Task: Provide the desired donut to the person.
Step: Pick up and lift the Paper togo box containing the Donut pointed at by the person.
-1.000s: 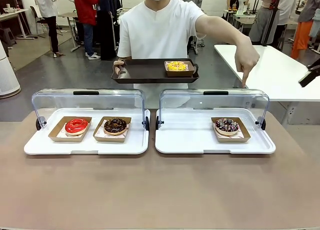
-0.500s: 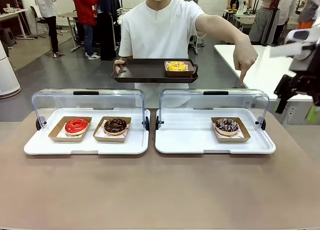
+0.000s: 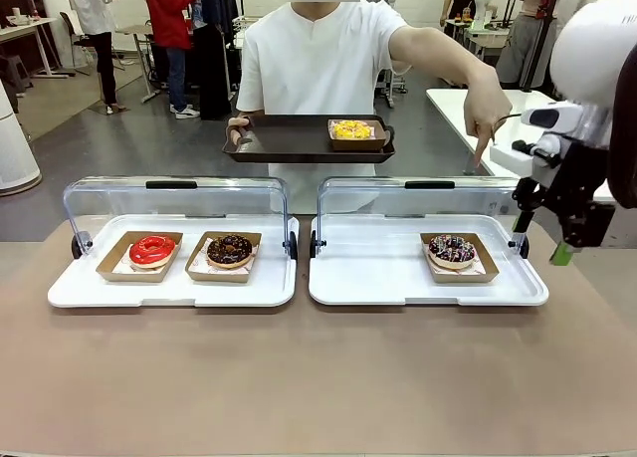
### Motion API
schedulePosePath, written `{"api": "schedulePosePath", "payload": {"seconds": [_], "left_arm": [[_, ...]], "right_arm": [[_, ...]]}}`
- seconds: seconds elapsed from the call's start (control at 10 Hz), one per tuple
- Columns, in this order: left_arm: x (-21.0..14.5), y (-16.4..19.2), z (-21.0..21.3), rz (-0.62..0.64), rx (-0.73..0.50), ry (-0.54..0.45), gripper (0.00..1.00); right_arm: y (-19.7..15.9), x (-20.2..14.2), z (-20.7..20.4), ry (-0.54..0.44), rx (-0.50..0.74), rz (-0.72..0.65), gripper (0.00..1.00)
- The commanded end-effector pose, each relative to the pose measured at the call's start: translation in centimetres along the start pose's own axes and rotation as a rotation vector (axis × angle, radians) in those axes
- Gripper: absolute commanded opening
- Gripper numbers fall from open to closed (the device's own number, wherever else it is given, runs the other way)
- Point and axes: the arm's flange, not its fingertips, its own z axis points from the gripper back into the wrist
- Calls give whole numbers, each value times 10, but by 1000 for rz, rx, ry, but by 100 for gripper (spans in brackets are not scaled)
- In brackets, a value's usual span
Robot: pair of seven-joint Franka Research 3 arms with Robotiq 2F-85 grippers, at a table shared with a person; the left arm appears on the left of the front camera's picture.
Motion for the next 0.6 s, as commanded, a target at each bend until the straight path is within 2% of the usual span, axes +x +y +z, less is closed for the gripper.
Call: {"api": "schedulePosePath", "payload": {"seconds": [0.0, 0.1, 0.3, 0.4, 0.5], "left_arm": [[1, -1, 1, -5, -2, -7, 100], [1, -1, 1, -5, -2, -7, 100], [1, -1, 1, -5, -2, -7, 100], [1, -1, 1, -5, -2, -7, 100], [1, -1, 1, -5, -2, -7, 100]], "right_arm": [[-8, -4, -26, 53, -92, -36, 100], [-13, -6, -30, 53, -124, -28, 100], [-12, -9, -29, -28, -129, 40, 100], [-14, -7, -26, 23, -114, -10, 100], [-14, -7, -26, 23, -114, -10, 100]]}}
